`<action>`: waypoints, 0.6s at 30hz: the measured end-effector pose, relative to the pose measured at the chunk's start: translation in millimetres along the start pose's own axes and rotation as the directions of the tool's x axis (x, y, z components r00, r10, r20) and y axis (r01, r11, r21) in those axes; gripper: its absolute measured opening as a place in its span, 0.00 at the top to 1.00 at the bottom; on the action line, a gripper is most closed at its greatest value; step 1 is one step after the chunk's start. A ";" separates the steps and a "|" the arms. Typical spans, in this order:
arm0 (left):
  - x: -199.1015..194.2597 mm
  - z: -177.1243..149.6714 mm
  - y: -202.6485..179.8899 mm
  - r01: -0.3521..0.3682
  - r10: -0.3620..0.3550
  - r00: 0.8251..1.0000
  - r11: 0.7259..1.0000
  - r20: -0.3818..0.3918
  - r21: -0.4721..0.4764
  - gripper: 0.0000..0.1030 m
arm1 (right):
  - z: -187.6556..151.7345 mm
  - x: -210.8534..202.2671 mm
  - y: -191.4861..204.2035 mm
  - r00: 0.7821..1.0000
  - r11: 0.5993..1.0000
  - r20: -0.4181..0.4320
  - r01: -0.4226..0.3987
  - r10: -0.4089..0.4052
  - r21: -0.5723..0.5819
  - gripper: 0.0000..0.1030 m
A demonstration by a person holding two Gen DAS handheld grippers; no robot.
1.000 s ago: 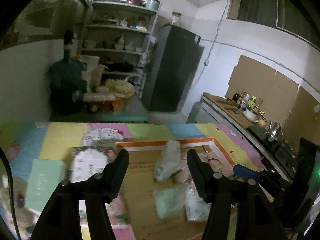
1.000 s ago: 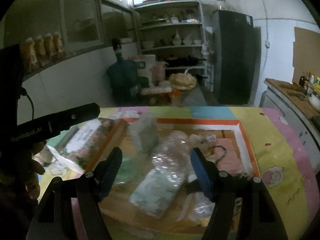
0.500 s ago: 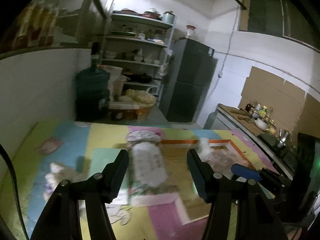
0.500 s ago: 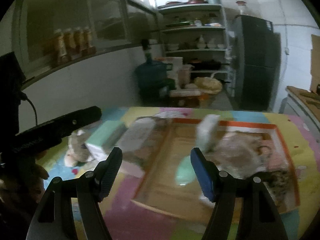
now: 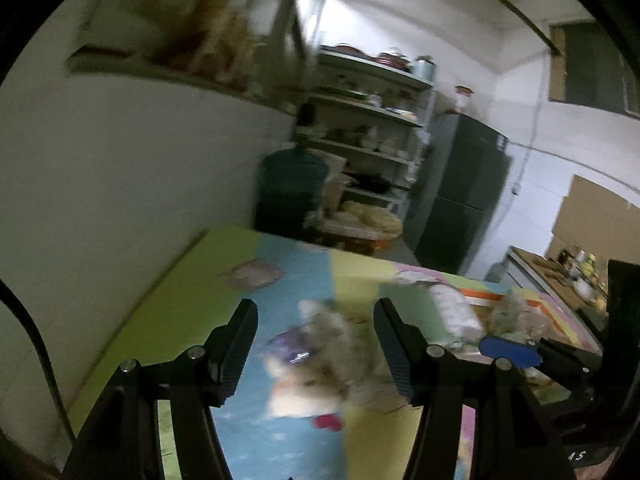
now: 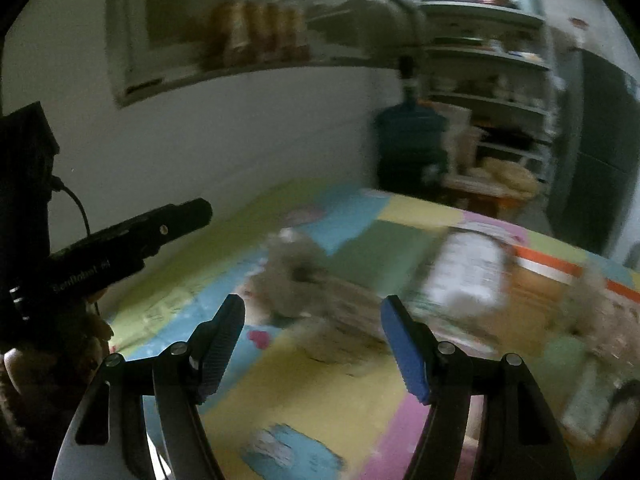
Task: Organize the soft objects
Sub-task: 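Withdraw both grippers from the tray and move back to the pile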
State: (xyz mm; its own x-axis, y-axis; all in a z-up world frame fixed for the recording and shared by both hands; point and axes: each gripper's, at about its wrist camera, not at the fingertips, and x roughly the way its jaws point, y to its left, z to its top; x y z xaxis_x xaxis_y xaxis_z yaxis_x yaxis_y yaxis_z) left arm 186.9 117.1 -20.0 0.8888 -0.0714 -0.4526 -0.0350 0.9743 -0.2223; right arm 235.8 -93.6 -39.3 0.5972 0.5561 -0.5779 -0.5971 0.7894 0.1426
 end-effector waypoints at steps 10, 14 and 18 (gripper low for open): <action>11.5 -20.7 46.4 -0.048 0.044 0.996 0.997 -0.073 -0.054 0.42 | 21.6 80.4 34.7 0.996 0.998 -0.088 -0.036 0.031 -0.051 0.43; 18.0 -26.6 52.5 -0.039 0.034 0.995 0.998 -0.093 -0.057 0.42 | 25.7 101.4 37.1 0.993 0.998 -0.115 -0.026 0.020 -0.055 0.55; 25.1 -29.8 50.5 -0.021 0.015 0.994 0.999 -0.109 -0.049 0.42 | 25.1 111.8 37.3 0.991 0.998 -0.133 -0.012 0.004 -0.056 0.69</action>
State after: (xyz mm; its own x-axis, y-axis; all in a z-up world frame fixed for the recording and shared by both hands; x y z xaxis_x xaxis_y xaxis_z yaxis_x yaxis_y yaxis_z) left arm 193.8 158.2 -68.3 0.8333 -0.0790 -0.5472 -0.0762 0.9639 -0.2552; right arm 293.7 4.5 -78.4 0.5179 0.5198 -0.6794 -0.6331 0.7670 0.1042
